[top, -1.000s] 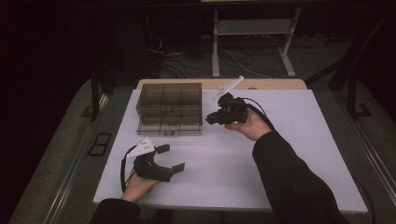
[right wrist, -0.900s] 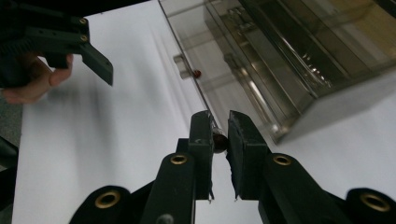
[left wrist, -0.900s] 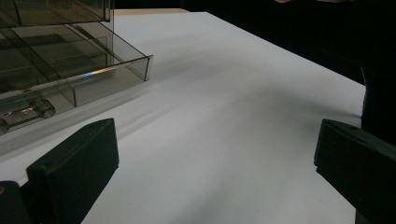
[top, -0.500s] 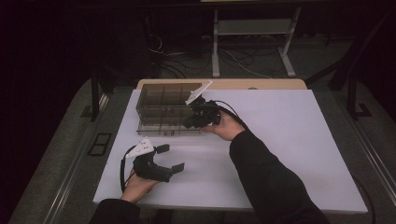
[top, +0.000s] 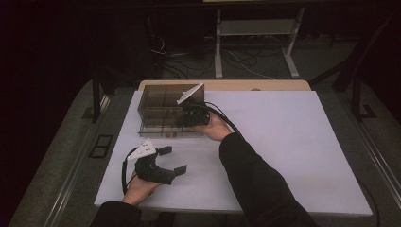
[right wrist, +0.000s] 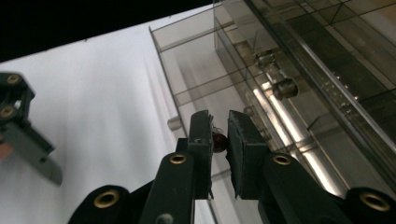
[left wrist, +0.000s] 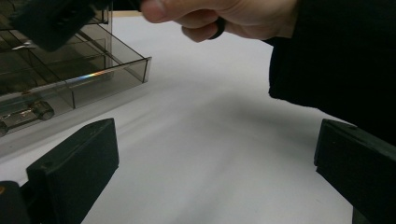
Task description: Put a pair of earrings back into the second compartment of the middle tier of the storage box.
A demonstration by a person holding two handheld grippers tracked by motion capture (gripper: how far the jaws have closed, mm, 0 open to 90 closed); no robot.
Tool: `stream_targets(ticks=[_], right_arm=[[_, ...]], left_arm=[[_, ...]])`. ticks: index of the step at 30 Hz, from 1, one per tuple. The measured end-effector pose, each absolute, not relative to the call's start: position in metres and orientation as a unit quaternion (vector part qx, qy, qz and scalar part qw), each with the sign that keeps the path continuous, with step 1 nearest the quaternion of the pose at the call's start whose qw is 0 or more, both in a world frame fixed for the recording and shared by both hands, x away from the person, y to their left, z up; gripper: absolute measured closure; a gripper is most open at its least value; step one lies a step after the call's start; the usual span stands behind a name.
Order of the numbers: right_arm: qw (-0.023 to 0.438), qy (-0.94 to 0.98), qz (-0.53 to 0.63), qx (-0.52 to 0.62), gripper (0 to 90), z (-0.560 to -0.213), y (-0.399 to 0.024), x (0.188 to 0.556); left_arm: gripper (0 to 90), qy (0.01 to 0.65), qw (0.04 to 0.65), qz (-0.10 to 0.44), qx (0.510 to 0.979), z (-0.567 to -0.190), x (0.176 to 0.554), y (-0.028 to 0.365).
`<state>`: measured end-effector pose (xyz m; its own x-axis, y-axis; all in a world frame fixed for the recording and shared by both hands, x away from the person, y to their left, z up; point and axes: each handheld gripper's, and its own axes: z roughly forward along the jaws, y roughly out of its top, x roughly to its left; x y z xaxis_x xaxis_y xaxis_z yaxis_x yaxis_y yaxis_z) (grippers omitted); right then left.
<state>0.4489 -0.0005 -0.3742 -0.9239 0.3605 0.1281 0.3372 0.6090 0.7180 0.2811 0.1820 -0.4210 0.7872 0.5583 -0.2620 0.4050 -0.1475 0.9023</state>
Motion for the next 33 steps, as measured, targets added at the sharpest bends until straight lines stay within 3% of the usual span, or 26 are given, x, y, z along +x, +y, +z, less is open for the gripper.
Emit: stream_targets(ticks=[2,7,19,26,28,33], right_arm=[[0.014,0.892,0.404,0.205,66.2,-0.375,0.000,0.450],[0.021,0.891,0.402,0.210,57.7,-0.370,-0.013,0.441],[0.029,0.864,0.421,0.273,11.3,-0.360,-0.098,0.400],[0.039,0.842,0.437,0.315,10.9,-0.370,-0.154,0.373],[0.039,0.835,0.440,0.328,0.0,-0.373,-0.168,0.365],[0.047,0.824,0.442,0.351,0.4,-0.382,-0.198,0.345]], left_arm=[[0.0,0.319,0.570,0.068,0.754,-0.421,0.281,0.182],[0.0,0.320,0.570,0.069,0.753,-0.421,0.281,0.184],[0.0,0.319,0.563,0.071,0.759,-0.421,0.282,0.182],[0.0,0.318,0.562,0.071,0.760,-0.422,0.282,0.181],[0.0,0.318,0.562,0.071,0.760,-0.422,0.281,0.181],[0.0,0.320,0.562,0.071,0.760,-0.422,0.281,0.180]])
